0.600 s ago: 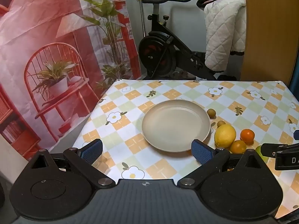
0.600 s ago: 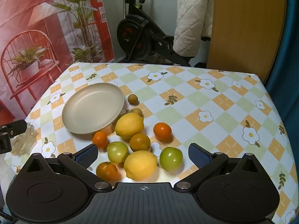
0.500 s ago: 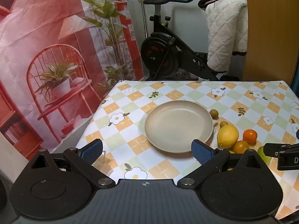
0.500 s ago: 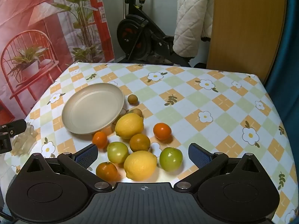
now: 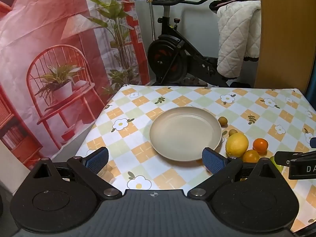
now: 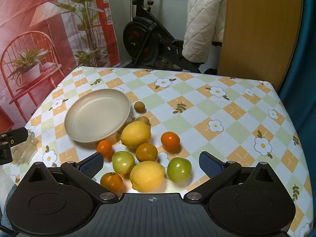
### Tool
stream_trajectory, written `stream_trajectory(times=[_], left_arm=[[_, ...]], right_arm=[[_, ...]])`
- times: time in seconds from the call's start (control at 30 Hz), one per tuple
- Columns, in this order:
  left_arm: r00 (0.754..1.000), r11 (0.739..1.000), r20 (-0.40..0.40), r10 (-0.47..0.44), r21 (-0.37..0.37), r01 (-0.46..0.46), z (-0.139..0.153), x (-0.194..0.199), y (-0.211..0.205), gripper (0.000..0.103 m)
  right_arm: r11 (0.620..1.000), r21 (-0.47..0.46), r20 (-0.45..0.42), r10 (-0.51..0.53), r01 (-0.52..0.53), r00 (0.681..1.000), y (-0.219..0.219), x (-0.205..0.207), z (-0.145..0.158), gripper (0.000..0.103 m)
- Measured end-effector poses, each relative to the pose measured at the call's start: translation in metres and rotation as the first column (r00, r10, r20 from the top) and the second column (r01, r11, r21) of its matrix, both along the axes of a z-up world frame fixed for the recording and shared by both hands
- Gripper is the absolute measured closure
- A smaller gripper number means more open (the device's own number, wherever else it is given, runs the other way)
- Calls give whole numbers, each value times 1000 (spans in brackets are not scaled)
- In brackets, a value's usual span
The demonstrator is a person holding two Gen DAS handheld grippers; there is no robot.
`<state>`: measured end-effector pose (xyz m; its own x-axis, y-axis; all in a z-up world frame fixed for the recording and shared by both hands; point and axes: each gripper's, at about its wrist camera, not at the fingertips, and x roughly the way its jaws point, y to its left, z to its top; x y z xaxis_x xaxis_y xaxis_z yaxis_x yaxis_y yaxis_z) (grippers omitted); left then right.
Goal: Organize fruits
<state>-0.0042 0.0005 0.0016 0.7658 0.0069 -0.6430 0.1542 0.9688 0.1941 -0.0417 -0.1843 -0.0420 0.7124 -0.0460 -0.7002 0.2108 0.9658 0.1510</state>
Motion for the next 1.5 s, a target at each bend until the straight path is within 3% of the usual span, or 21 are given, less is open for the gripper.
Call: stream_trajectory(times=[1.5], left_arm=[[1000,1000,8,0,3,0,1,-3,-2,1]], right_arm=[[1000,-10,12,6,-6,1000,1,0,6,0]])
